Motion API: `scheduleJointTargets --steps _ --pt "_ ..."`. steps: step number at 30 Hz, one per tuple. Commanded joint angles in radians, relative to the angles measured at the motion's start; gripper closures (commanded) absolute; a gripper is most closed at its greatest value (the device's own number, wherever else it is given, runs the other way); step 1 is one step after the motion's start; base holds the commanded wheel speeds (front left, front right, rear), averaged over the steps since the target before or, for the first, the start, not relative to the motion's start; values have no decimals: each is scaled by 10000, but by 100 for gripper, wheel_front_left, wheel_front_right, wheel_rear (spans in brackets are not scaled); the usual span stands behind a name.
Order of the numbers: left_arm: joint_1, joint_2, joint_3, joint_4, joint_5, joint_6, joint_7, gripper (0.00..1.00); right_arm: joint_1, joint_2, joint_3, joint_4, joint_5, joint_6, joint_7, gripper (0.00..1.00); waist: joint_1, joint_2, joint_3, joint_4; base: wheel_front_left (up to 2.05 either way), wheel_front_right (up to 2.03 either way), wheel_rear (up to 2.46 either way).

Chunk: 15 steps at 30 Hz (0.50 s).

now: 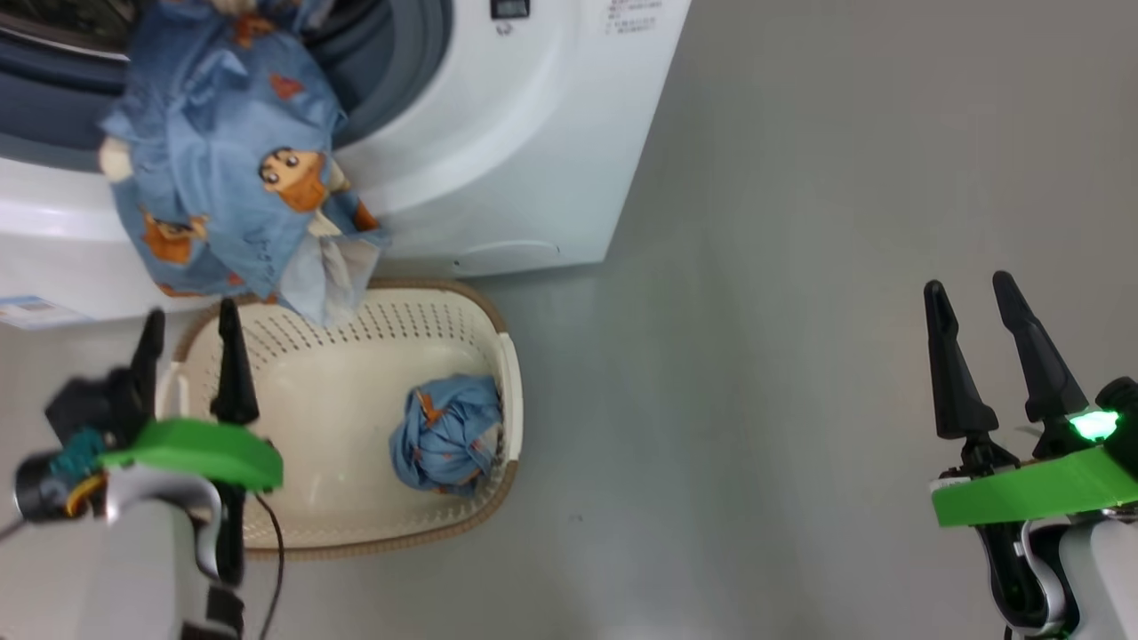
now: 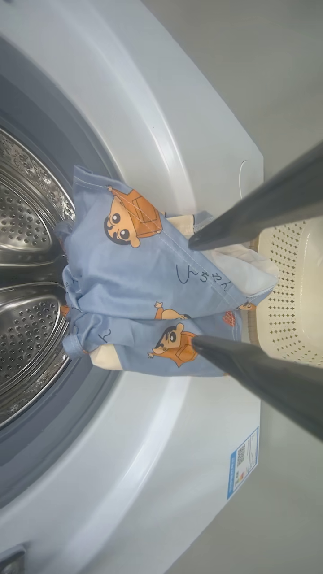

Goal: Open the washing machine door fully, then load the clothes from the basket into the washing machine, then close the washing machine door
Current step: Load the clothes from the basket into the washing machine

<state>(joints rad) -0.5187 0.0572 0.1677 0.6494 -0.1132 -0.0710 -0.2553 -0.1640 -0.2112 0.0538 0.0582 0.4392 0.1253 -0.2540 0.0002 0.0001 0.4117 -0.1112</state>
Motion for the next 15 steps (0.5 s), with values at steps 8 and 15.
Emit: scheduleJointTargets --steps 8,15 --pt "-1837 781 468 1347 -118 -188 -65 0 -564 -87 282 -371 151 54 -78 0 -2 -1 1264 -454 0 0 0" --pt "-3040 1298 479 2416 40 -192 -65 0 -816 -22 373 -461 171 54 -78 0 -2 -1 1796 -725 0 0 0"
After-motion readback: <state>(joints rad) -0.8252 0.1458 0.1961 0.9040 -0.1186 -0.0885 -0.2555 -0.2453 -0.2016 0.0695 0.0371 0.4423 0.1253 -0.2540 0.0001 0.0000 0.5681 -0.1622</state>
